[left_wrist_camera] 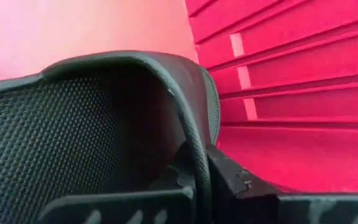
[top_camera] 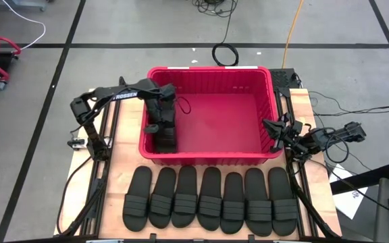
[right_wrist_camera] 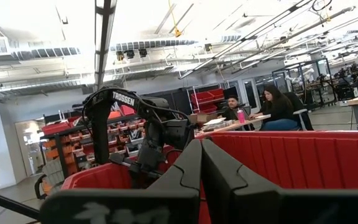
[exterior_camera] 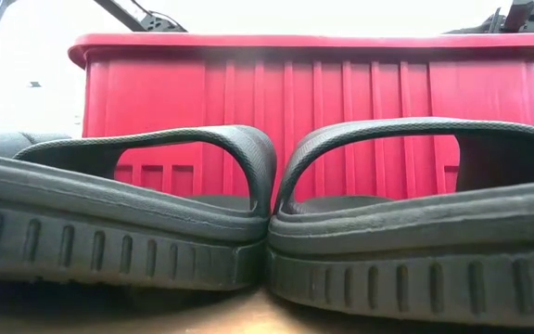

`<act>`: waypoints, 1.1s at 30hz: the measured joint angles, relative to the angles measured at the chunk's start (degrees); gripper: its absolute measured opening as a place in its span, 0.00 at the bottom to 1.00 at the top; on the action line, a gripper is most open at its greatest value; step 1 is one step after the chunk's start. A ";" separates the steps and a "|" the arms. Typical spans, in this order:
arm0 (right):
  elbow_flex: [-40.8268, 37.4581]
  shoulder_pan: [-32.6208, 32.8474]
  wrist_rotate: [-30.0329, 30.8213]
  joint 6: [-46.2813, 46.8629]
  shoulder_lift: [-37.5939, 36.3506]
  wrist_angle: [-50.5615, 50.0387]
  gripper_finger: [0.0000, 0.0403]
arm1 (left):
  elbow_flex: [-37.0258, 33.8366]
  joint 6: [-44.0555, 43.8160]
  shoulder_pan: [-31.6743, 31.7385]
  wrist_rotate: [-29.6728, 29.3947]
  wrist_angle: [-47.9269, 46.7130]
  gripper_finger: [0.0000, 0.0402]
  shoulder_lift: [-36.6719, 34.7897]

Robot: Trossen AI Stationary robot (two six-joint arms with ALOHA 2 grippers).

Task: Pick and place slides into bin
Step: Put the slipper into the bin

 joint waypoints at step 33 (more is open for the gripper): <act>0.00 0.01 -0.36 -0.06 0.02 -0.39 0.00 | 17.72 -5.76 -3.58 -0.91 -12.58 0.00 15.74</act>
